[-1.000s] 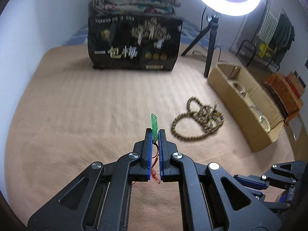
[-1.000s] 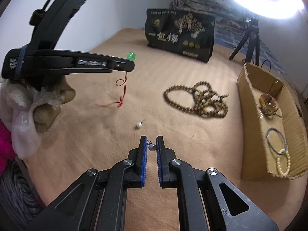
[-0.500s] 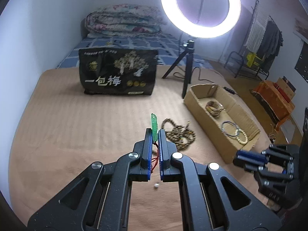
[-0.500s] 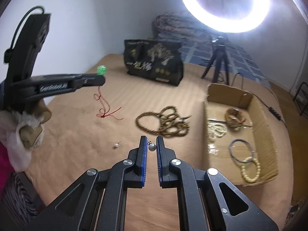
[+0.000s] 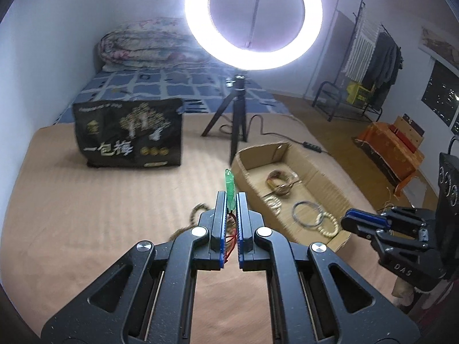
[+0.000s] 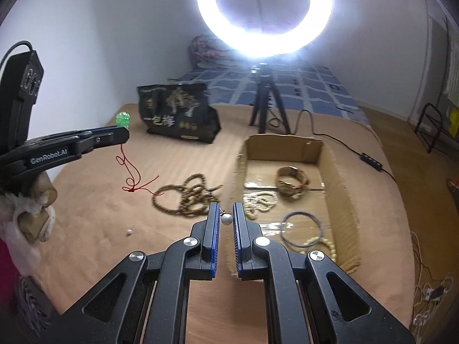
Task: Organize jewelry
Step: 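Carry the jade pendant and pearl earring over the cardboard box, then lower both into the box and open both tools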
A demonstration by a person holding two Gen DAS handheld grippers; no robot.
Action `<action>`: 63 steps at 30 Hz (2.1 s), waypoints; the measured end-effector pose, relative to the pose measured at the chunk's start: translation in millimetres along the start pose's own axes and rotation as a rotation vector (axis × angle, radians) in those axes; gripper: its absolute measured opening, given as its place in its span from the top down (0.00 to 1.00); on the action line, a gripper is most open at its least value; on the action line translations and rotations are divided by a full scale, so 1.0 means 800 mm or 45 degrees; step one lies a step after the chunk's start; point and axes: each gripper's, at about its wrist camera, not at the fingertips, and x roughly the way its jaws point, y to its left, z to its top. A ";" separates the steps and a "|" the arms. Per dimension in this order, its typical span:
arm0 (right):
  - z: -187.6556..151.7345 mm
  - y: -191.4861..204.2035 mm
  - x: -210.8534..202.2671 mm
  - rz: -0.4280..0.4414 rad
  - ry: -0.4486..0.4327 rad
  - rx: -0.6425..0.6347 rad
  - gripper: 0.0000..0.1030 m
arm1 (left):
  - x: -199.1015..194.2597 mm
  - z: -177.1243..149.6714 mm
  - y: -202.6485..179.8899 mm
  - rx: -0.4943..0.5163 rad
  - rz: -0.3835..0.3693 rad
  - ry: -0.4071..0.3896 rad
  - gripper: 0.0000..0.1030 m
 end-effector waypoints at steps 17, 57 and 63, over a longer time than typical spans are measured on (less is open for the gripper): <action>-0.002 -0.081 0.019 -0.056 0.049 0.114 0.92 | 0.087 0.057 -0.081 0.055 -0.081 0.012 0.97; -0.014 -0.095 0.038 -0.169 0.108 0.129 0.35 | 0.130 0.047 -0.111 0.146 0.012 0.055 0.60; -0.010 -0.090 0.032 -0.190 0.099 0.116 0.35 | 0.124 0.048 -0.110 0.147 0.022 0.055 0.60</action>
